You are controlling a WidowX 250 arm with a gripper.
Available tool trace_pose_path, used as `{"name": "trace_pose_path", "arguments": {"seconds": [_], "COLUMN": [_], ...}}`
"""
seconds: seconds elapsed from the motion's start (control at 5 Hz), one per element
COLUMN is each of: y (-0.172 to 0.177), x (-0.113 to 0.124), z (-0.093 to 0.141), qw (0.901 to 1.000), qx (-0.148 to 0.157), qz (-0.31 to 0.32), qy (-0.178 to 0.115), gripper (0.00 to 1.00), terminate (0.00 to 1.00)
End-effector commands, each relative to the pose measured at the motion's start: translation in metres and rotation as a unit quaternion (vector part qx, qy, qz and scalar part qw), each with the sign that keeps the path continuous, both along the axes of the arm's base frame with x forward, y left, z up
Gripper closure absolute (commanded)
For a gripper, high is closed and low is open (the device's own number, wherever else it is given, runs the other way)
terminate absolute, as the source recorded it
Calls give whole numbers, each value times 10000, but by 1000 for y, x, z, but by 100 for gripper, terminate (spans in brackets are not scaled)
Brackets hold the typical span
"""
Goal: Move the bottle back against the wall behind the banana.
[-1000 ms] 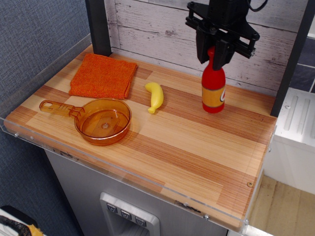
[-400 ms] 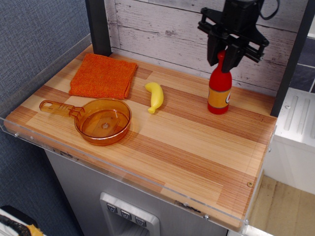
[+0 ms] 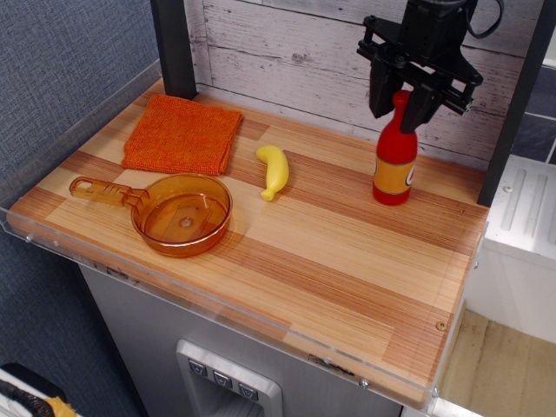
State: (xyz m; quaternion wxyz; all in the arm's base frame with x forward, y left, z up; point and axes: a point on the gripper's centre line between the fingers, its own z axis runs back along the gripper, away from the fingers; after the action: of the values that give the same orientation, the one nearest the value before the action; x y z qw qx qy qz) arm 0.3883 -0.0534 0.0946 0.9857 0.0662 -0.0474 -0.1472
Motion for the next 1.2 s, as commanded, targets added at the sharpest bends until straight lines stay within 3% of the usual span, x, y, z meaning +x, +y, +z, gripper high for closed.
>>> {"name": "trace_pose_path", "arguments": {"seconds": [0.0,0.4,0.8,1.0], "y": [6,7,0,-4], "x": [2,-3,-20,-30], "z": [25,35,40,41], "qw": [9995,9994,9991,9994], "qx": [-68,-104,-341,-178], "qz": [142,126,238,302], "qy": [-278,-302,-82,-14], "gripper": [0,0,0,0], "terminate": [0,0,0,0]}}
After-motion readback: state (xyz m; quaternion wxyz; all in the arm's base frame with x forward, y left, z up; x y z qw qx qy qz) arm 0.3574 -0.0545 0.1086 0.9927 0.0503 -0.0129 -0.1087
